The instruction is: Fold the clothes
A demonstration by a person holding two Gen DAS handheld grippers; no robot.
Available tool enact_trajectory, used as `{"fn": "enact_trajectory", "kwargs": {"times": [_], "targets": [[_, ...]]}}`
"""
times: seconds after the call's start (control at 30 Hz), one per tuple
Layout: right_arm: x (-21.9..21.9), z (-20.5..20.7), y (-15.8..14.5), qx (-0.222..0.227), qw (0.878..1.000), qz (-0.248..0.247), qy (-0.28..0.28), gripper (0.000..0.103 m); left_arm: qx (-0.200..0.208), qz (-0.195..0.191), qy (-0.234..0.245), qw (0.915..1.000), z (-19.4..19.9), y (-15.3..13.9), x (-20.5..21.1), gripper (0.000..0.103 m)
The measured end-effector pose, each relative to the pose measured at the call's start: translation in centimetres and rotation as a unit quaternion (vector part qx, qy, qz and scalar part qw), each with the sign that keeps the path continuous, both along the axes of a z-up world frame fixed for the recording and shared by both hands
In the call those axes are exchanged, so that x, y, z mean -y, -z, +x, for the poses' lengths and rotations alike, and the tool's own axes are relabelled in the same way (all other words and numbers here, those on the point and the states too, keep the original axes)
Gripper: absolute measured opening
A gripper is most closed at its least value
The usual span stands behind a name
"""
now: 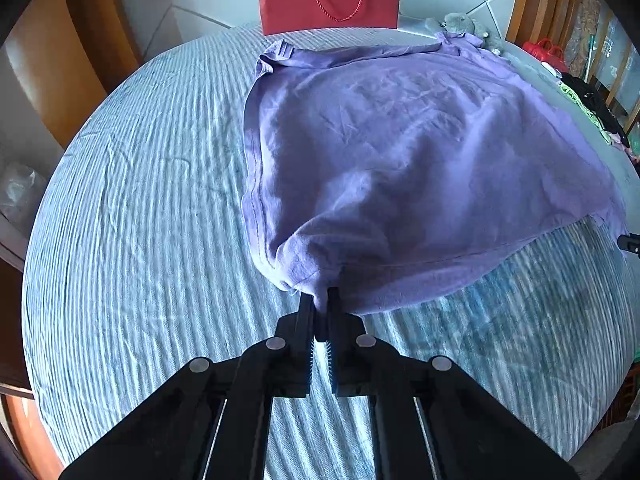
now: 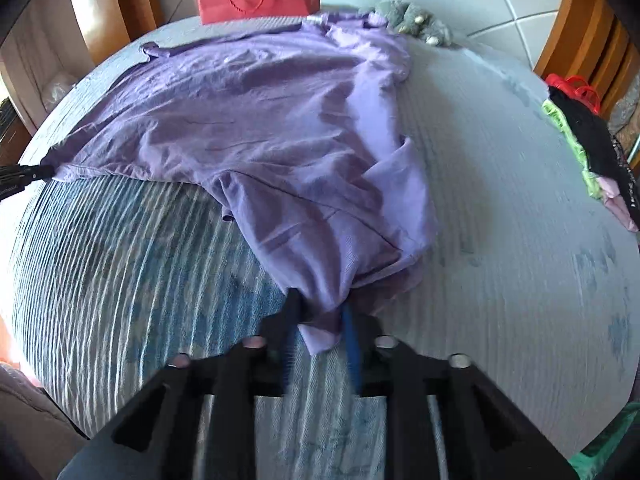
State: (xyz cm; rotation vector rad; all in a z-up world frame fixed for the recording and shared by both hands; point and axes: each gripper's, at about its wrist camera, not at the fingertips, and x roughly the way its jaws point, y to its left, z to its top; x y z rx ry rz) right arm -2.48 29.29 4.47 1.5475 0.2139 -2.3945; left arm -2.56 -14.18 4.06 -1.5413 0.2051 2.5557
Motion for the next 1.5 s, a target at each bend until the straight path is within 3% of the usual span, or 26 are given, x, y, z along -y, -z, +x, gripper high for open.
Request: {"fn": "enact_trajectory", "kwargs": {"times": [0.17, 0.27, 0.4, 0.53, 0.6, 0.63, 0.8, 1.13, 1.2, 1.27, 1.3, 1.33, 1.37, 1.4, 1.5], "targets": [[-3.0, -3.3, -5.8, -0.013, 0.99, -0.136, 0.02, 0.003, -0.033, 0.033, 0.003, 0.9989, -3.3, -3.8, 0.5, 0.004], [-4.3, -8.7, -8.5, -0.03, 0.984, -0.173, 0.033, 0.003, -0.033, 0.04, -0.009, 0.9986, -8.3, -4.4, 0.8, 0.004], [-4.0, -17.2, -8.0, -0.016, 0.989, -0.131, 0.065, 0.006, -0.014, 0.046, -0.061, 0.9969, -14.0, -2.9, 1.2, 0.009], [-4.6, -17.0, -7.7, -0.012, 0.991, -0.117, 0.064, 0.017, -0.015, 0.055, -0.069, 0.996, -14.6, -2.8, 1.8, 0.038], [-4.8, -17.0, -7.6, -0.01, 0.992, -0.11, 0.064, 0.033, -0.021, 0.061, -0.061, 0.996, -13.6, -3.2, 2.2, 0.048], [-4.9, -16.9, -7.5, -0.009, 0.992, -0.107, 0.063, 0.034, -0.021, 0.062, -0.057, 0.9962, -13.1, -3.3, 2.4, 0.05], [-5.2, -16.6, -6.8, 0.004, 0.993, -0.095, 0.063, 0.035, -0.012, 0.039, -0.036, 0.9985, -12.4, -2.4, 2.5, 0.05], [-3.4, -15.4, -3.4, 0.057, 0.991, -0.104, 0.067, 0.035, -0.001, 0.027, -0.041, 0.9988, -16.8, 0.1, 1.5, 0.05], [-3.0, -15.6, -3.2, 0.059, 0.991, -0.101, 0.068, 0.042, 0.006, 0.022, -0.044, 0.9988, -17.3, 0.6, 1.1, 0.049], [-2.7, -16.1, -2.7, 0.062, 0.991, -0.09, 0.072, 0.045, 0.006, 0.019, -0.049, 0.9986, -17.4, 0.8, 0.9, 0.028], [-2.6, -16.4, -2.3, 0.065, 0.991, -0.088, 0.074, 0.045, 0.004, 0.012, -0.054, 0.9985, -17.3, 0.7, 0.7, 0.008], [-2.5, -16.7, -1.9, 0.067, 0.991, -0.09, 0.075, 0.044, 0.0, 0.006, -0.058, 0.9983, -17.1, 0.5, 0.6, 0.003], [-2.4, -17.0, -1.6, 0.069, 0.99, -0.093, 0.075, 0.031, -0.008, 0.005, -0.062, 0.9981, -16.8, 0.2, 0.5, 0.003], [-2.5, -17.2, -1.3, 0.073, 0.989, -0.1, 0.076, 0.006, -0.017, 0.004, -0.065, 0.9978, -16.4, -0.3, 0.5, 0.002], [-2.8, -15.9, -2.5, 0.059, 0.987, -0.126, 0.077, 0.006, -0.049, 0.008, -0.069, 0.9964, -13.9, -2.9, 1.0, 0.002]]}}
